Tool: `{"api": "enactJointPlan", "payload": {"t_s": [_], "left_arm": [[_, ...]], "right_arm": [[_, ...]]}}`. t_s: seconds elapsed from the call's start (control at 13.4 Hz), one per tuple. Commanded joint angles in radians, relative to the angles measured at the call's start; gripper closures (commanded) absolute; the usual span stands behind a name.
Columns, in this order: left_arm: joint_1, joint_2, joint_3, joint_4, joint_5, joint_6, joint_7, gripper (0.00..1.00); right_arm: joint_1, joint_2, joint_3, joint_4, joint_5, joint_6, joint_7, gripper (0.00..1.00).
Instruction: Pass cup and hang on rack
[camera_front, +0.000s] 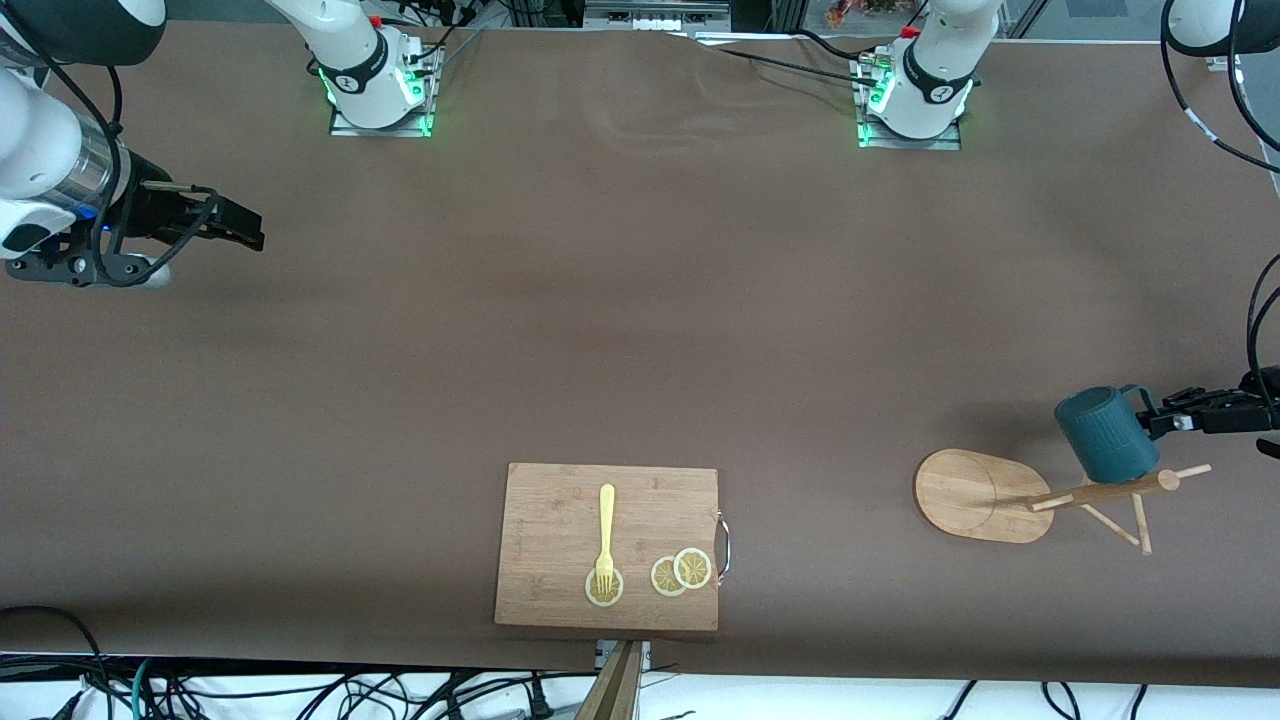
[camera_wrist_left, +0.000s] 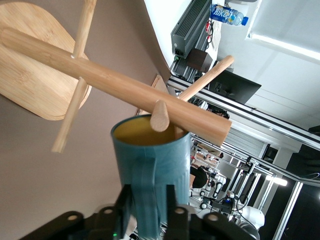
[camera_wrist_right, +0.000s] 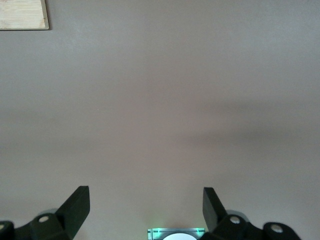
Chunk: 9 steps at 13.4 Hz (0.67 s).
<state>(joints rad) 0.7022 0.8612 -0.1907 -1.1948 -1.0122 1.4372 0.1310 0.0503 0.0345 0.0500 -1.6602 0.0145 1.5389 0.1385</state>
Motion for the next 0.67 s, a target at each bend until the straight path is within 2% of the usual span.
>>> {"api": "enactJointPlan", "payload": {"t_s": [0.0,0.3,0.37,0.6], "left_arm": [[0.000,0.019,-0.003,0.054,0.010,-0.021,-0.013,0.00],[-0.006,0.001,-0.018,0.107,0.237,-0.167,-0.008,0.00],[-0.027,-0.032,-0.021,0.109,0.339,-0.181,-0.007,0.00],[-0.194,-0.189,-0.021,0.106,0.649,-0.181,-0.007,0.00]], "right_arm": [[-0.018,-0.005,0.018,0.008,-0.008,-0.003,-0.016,0.00],[-0.020,-0.005,0.018,0.008,-0.008,-0.003,-0.016,0.00],[-0.018,-0.005,0.018,0.007,-0.008,-0.003,-0.016,0.00],[-0.018,-0.005,0.018,0.008,-0.008,-0.003,-0.016,0.00]]}}
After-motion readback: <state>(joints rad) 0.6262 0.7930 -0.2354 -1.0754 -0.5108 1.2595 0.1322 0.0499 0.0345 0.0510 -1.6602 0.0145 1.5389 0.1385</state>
